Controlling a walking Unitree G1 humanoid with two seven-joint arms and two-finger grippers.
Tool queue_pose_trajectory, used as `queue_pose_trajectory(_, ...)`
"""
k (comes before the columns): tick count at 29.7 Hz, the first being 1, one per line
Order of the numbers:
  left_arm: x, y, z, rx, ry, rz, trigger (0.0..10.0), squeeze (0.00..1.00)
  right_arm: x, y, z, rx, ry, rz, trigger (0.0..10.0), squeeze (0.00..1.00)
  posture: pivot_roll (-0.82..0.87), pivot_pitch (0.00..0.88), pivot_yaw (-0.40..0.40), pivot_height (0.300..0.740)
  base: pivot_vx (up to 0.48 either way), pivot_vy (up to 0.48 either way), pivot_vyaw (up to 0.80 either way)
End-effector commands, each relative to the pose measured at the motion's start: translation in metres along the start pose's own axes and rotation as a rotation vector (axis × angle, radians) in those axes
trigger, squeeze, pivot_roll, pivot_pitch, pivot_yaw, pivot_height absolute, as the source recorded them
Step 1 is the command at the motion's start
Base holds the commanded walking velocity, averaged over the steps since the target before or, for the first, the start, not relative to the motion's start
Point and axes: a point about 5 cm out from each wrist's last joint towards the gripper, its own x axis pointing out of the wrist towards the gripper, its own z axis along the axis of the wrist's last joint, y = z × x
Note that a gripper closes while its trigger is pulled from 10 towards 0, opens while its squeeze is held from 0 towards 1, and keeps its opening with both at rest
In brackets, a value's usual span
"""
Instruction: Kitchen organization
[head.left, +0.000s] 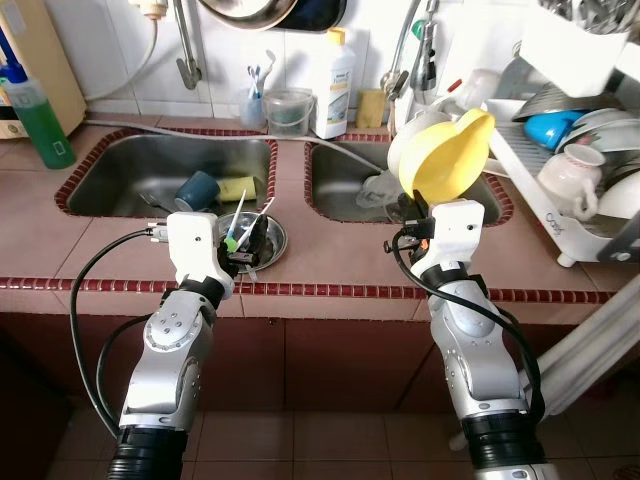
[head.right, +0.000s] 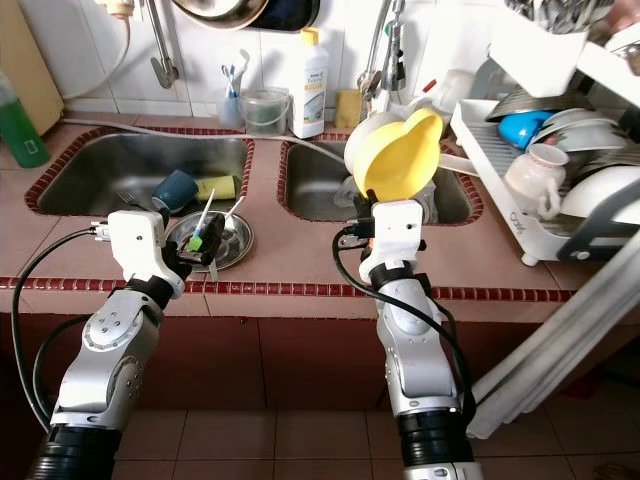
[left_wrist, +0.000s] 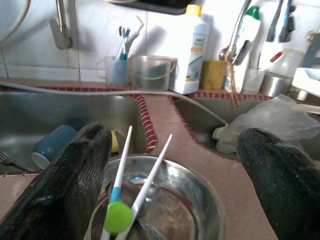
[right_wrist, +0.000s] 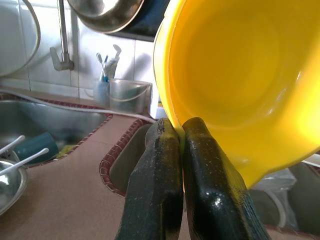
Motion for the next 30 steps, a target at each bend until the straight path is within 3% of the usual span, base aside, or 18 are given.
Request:
queue_pose_trajectory(1, 0.0, -0.001, 0.0041, -0.002, -0.012, -0.003, 10.0, 0.0, 0.0011, 0.0019, 0.0055, 0.001, -0.017, 0.016, 10.0, 0.0, -0.01, 0.0, -0.023, 0.74, 0.33, 0.0, 0.0)
queue_pose_trajectory(30, -0.0004, -0.0022, 0.0043, -0.019, -0.013, -0.005, 10.0, 0.0, -0.0029, 0.0037, 0.0035, -0.007, 0.004, 0.043, 10.0, 0.0, -0.01, 0.0, -0.039, 0.74, 0.346, 0.0, 0.0)
